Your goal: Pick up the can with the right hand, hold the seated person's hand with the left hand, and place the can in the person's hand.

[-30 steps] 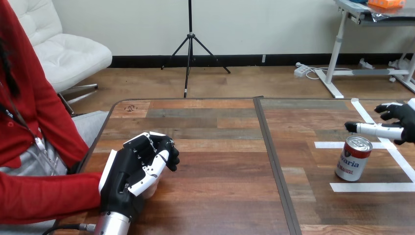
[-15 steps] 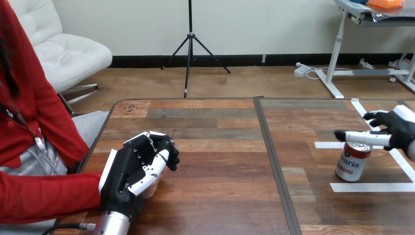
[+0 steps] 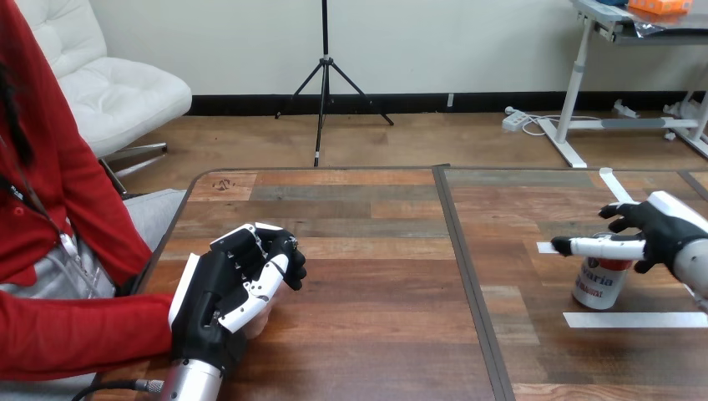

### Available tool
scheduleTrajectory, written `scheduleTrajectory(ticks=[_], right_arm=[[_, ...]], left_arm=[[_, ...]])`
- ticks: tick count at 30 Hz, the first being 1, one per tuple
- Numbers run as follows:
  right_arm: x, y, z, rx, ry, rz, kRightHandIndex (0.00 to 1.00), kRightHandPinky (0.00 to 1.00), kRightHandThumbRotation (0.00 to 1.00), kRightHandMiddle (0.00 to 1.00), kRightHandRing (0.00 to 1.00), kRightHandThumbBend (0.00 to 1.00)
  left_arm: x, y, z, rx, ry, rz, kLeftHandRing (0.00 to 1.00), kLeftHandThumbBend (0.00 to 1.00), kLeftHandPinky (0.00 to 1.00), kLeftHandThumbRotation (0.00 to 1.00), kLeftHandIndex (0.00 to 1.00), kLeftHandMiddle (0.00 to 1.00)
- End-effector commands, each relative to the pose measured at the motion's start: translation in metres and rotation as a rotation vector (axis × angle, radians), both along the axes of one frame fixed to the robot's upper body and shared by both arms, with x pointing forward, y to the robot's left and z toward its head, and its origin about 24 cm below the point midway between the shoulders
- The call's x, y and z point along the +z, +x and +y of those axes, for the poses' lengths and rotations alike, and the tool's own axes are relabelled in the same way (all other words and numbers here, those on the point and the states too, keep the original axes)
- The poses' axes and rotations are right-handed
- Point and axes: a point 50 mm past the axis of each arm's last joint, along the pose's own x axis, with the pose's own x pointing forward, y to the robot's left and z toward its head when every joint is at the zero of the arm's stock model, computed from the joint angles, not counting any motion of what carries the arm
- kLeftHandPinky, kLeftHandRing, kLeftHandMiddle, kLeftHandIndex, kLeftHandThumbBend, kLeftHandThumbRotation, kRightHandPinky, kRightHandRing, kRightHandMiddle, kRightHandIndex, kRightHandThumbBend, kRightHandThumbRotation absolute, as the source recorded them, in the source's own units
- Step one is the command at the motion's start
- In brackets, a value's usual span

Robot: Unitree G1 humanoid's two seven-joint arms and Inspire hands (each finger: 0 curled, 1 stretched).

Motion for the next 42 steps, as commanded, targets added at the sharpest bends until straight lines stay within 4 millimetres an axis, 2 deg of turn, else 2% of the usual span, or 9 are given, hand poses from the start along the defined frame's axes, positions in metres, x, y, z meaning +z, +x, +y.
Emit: scheduleTrajectory(ticks=[1,22,42], right_arm=[[0.0026,0.0066,0.0095,0.017,0.009,-0.015,0.89,0.62,0.58,0.88,0.79,1.0],[-0.0009,0.0071,0.0138,0.029,-0.012,0.015,0.89,0.65,0.51,0.89,0.82,1.0],[0.0008,0.0065,0.011,0.03,-0.022,0.003,0.88,0.62,0.37,0.89,0.8,1.0]], left_arm=[[0.0202,0.0183,-0.002,-0.02,0.027,-0.085,0.43,0.33,0.37,0.06,0.44,0.45],[0.0208,0.0179,-0.0015,-0.023,0.015,-0.096,0.43,0.32,0.37,0.07,0.44,0.45],[0.0213,0.0177,-0.0008,-0.029,0.014,-0.099,0.43,0.29,0.37,0.09,0.44,0.45]])
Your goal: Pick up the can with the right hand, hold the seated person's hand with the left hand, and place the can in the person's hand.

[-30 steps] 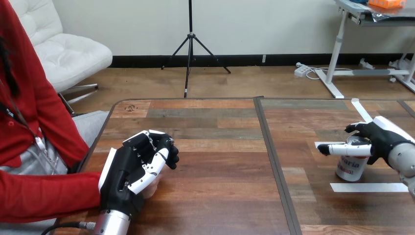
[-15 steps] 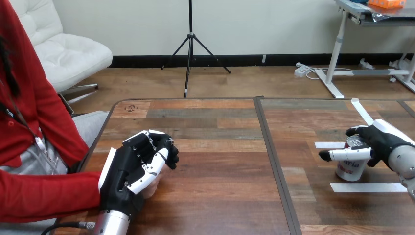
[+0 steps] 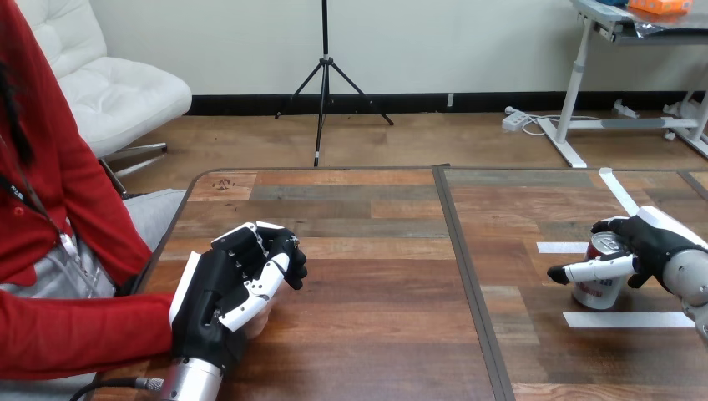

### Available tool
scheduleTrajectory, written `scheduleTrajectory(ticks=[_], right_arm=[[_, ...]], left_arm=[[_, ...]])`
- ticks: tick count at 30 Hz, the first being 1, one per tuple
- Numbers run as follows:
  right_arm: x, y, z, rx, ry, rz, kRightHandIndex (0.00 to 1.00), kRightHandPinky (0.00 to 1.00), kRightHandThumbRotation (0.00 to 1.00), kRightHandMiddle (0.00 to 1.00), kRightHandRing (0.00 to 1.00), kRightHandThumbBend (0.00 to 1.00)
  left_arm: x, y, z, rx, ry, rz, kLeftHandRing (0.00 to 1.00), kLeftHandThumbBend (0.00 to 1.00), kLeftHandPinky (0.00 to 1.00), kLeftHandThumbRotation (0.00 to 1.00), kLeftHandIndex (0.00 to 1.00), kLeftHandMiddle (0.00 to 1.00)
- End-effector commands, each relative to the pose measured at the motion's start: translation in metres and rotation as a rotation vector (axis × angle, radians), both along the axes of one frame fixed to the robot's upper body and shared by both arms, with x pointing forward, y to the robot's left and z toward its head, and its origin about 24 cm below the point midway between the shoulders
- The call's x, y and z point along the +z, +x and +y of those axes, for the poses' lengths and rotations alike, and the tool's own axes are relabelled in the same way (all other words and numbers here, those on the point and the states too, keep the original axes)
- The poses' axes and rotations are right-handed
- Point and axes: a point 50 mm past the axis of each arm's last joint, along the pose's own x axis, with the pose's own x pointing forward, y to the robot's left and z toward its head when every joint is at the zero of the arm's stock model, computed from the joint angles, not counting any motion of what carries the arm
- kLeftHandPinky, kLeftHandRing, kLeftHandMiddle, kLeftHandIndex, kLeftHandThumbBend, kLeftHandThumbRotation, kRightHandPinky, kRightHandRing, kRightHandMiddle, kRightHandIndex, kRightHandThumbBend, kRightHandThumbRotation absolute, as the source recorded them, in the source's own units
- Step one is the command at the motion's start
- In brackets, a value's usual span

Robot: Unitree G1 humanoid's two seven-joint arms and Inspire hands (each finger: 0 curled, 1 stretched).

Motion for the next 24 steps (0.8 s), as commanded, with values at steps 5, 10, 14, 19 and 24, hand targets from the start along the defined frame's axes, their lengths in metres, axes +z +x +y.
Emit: scheduleTrajectory(ticks=[5,10,14,19,24], right_arm=[[0.013,0.009,0.004,0.038,-0.012,-0.064,0.87,0.61,0.32,0.88,0.8,1.0],[0.016,0.009,0.002,0.039,-0.015,-0.065,0.87,0.63,0.29,0.89,0.82,1.0],[0.018,0.01,0.001,0.046,-0.017,-0.073,0.86,0.65,0.28,0.88,0.82,1.0],[0.022,0.011,0.0,0.056,-0.028,-0.091,0.84,0.67,0.25,0.87,0.81,0.99],[0.026,0.012,-0.002,0.062,-0.043,-0.101,0.82,0.68,0.24,0.85,0.8,0.95]], left_arm=[[0.02,0.017,0.0,-0.019,0.01,-0.092,0.43,0.29,0.37,0.1,0.44,0.45],[0.02,0.017,0.0,-0.021,0.01,-0.095,0.43,0.29,0.37,0.1,0.44,0.45],[0.02,0.017,0.0,-0.022,0.008,-0.093,0.43,0.29,0.37,0.11,0.44,0.45],[0.02,0.017,0.0,-0.023,0.01,-0.092,0.43,0.3,0.37,0.11,0.44,0.45],[0.021,0.017,0.0,-0.023,0.019,-0.092,0.43,0.3,0.37,0.12,0.44,0.45]])
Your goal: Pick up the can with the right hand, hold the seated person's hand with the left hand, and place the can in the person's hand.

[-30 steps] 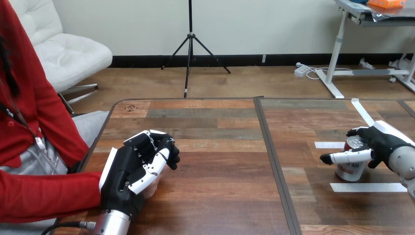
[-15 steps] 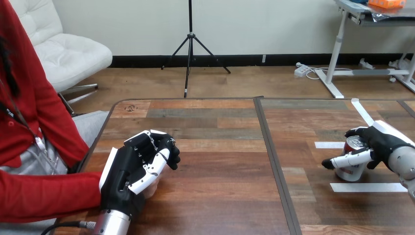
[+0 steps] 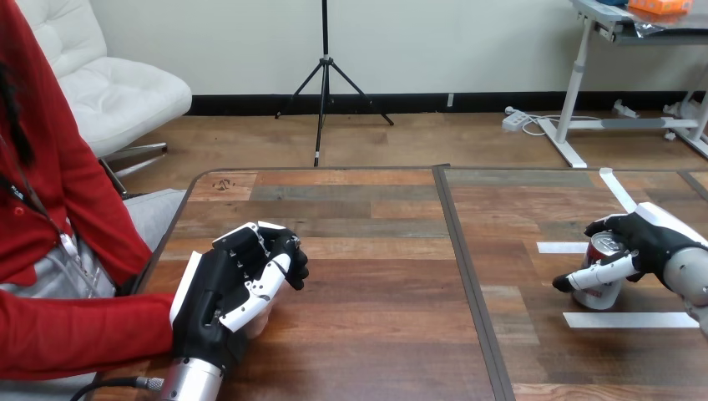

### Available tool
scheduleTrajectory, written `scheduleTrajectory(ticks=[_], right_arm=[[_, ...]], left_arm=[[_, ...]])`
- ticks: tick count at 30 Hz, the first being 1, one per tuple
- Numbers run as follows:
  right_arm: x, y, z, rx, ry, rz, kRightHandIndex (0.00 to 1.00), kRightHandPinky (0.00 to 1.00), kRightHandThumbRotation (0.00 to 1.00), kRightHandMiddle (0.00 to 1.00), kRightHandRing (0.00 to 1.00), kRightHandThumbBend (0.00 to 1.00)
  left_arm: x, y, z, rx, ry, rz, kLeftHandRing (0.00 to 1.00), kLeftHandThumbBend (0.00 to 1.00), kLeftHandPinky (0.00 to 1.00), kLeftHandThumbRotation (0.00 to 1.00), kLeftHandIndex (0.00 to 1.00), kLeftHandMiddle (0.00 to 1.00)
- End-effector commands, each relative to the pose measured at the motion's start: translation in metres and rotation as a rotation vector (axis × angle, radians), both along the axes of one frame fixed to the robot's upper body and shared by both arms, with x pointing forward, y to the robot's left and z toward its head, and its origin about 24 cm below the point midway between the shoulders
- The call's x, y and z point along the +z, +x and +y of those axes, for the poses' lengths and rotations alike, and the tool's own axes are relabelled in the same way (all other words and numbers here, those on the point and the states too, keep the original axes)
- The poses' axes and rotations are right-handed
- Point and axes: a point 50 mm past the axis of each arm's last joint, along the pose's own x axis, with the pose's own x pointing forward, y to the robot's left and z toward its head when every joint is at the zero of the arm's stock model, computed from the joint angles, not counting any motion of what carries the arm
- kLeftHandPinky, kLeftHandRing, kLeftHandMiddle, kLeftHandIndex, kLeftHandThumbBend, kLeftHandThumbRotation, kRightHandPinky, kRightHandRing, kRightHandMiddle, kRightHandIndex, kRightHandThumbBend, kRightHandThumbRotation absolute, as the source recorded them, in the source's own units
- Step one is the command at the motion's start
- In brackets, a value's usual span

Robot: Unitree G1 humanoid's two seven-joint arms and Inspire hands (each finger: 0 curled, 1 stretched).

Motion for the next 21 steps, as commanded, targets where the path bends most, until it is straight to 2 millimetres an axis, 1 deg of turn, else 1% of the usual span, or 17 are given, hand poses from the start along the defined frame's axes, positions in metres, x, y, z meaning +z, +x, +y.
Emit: scheduleTrajectory(ticks=[1,10,19,21], right_arm=[[0.024,0.012,-0.001,0.029,-0.038,-0.086,0.82,0.68,0.23,0.84,0.8,0.95],[0.031,0.014,-0.004,0.041,-0.06,-0.12,0.77,0.66,0.2,0.79,0.76,0.89],[0.04,0.016,-0.006,0.046,-0.082,-0.146,0.71,0.61,0.15,0.71,0.67,0.82],[0.041,0.016,-0.007,0.046,-0.084,-0.151,0.69,0.58,0.12,0.69,0.64,0.79]], left_arm=[[0.02,0.017,0.0,-0.013,0.018,-0.089,0.43,0.3,0.37,0.12,0.44,0.45],[0.02,0.017,0.0,-0.008,0.021,-0.09,0.43,0.29,0.37,0.13,0.44,0.45],[0.021,0.017,0.0,-0.011,0.003,-0.092,0.43,0.28,0.37,0.13,0.44,0.44],[0.021,0.017,0.0,-0.011,0.006,-0.092,0.43,0.28,0.37,0.12,0.44,0.44]])
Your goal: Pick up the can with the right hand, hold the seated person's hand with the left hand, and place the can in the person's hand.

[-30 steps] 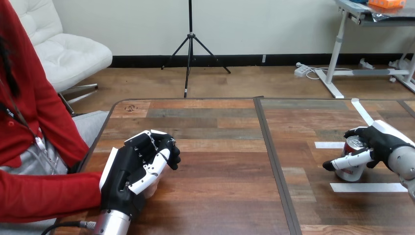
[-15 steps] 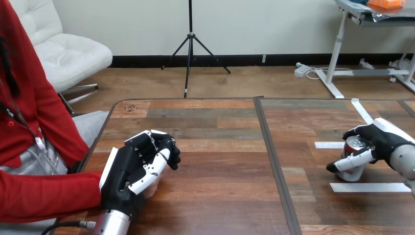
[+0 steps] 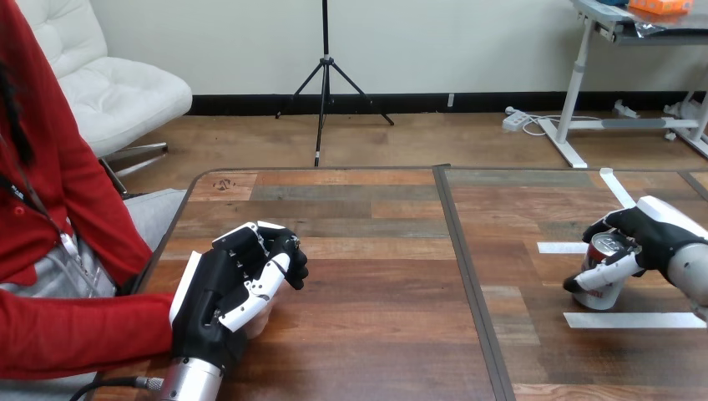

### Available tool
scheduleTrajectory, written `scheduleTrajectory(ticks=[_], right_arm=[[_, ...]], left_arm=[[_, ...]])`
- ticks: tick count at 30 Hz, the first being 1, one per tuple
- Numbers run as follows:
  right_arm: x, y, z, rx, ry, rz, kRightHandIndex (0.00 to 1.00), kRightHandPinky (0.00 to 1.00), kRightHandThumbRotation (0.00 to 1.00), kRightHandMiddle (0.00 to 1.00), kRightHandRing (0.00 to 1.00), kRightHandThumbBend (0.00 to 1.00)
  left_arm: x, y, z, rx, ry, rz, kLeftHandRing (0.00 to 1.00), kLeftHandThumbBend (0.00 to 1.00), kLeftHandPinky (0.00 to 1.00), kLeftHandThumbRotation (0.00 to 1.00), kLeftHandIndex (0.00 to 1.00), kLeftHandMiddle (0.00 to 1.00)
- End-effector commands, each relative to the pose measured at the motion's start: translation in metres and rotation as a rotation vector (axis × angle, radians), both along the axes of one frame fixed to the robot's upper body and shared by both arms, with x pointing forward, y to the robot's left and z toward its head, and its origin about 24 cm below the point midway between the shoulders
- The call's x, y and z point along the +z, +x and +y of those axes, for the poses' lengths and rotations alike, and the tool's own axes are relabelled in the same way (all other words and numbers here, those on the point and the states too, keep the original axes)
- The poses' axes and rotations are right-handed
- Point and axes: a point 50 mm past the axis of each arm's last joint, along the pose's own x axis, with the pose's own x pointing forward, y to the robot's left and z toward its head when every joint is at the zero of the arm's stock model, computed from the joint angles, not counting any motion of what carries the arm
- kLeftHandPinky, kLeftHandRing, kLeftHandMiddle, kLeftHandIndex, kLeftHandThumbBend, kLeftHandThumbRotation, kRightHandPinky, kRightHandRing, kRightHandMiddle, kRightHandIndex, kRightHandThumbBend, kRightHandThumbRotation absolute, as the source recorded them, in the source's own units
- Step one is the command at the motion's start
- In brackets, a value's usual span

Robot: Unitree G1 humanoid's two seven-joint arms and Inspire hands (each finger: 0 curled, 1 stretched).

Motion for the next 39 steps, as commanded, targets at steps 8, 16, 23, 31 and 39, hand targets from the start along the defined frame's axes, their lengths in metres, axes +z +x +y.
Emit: scheduleTrajectory(ticks=[8,16,23,31,39], right_arm=[[0.044,0.018,-0.006,0.034,-0.079,-0.152,0.62,0.51,0.05,0.62,0.56,0.73],[0.051,0.02,-0.007,0.035,-0.093,-0.174,0.56,0.48,0.01,0.58,0.54,0.71],[0.055,0.022,-0.007,0.052,-0.137,-0.185,0.51,0.5,0.0,0.6,0.58,0.7],[0.059,0.024,-0.007,0.063,-0.165,-0.188,0.48,0.54,0.0,0.63,0.63,0.71],[0.063,0.026,-0.005,0.069,-0.182,-0.191,0.47,0.57,0.0,0.62,0.64,0.75]], left_arm=[[0.021,0.017,0.001,-0.015,0.019,-0.094,0.43,0.29,0.37,0.12,0.43,0.44],[0.021,0.017,0.001,-0.017,0.013,-0.094,0.42,0.28,0.37,0.13,0.43,0.44],[0.021,0.017,0.001,-0.022,0.011,-0.096,0.42,0.29,0.36,0.13,0.43,0.44],[0.022,0.017,0.002,-0.023,0.013,-0.102,0.42,0.29,0.36,0.13,0.43,0.44],[0.022,0.017,0.002,-0.023,0.02,-0.104,0.42,0.28,0.36,0.14,0.43,0.44]])
